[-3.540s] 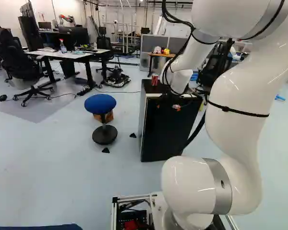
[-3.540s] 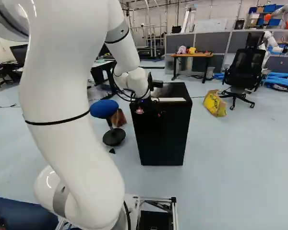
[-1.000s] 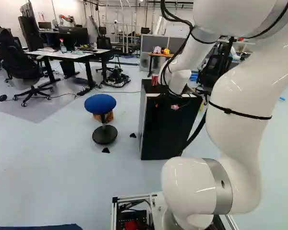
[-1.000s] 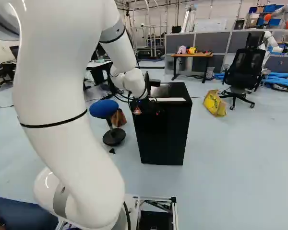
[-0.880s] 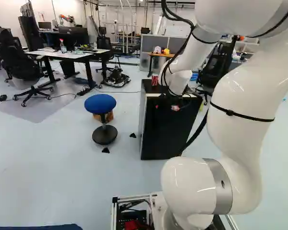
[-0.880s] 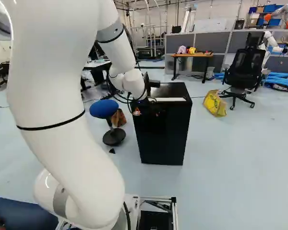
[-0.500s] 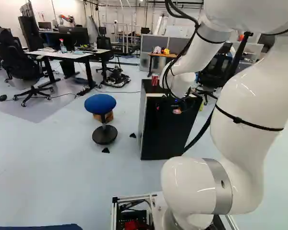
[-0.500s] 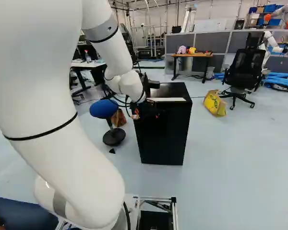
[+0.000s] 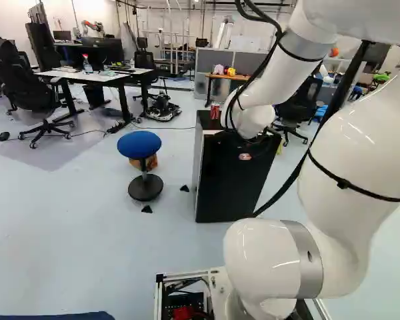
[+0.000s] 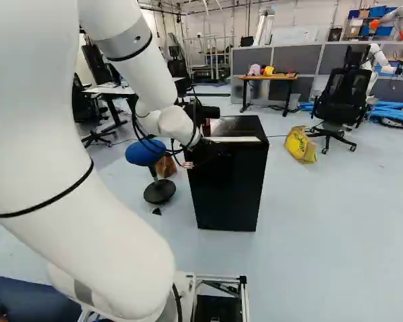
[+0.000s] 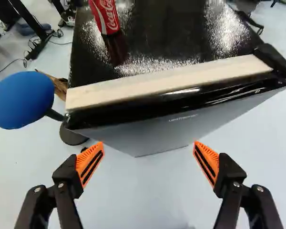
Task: Grab a drink from the fridge
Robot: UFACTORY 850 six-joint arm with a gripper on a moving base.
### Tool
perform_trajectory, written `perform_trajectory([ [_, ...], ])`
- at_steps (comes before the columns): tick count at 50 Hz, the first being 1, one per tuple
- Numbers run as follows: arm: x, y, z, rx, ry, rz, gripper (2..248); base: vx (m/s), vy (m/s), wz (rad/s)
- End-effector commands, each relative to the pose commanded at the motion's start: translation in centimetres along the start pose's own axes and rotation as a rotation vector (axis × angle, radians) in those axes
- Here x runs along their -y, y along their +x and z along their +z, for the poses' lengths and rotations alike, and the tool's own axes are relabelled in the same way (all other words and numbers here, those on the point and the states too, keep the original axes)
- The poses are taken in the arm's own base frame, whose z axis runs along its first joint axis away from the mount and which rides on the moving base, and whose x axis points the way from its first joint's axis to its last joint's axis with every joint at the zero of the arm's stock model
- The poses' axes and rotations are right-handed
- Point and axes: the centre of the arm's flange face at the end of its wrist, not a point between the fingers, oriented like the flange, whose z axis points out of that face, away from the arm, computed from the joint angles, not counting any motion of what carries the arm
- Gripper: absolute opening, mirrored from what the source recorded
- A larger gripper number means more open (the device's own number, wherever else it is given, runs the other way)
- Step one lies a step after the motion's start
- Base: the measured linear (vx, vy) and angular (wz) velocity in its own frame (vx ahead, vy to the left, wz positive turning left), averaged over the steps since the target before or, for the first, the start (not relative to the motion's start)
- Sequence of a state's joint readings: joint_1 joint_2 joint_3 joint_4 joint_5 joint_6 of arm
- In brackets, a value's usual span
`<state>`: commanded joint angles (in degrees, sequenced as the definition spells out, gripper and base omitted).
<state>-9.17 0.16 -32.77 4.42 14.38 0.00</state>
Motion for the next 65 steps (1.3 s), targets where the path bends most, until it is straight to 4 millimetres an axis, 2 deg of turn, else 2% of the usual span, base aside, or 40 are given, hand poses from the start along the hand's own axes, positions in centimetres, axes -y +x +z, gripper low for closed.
perform_trajectory([
  [35,0.2,3.5,0.2,-0.328,0.002,-0.002,247,0.0,0.0,0.0],
  [65,1.4,5.8,1.2,-0.448,0.028,-0.024,247,0.0,0.0,0.0],
])
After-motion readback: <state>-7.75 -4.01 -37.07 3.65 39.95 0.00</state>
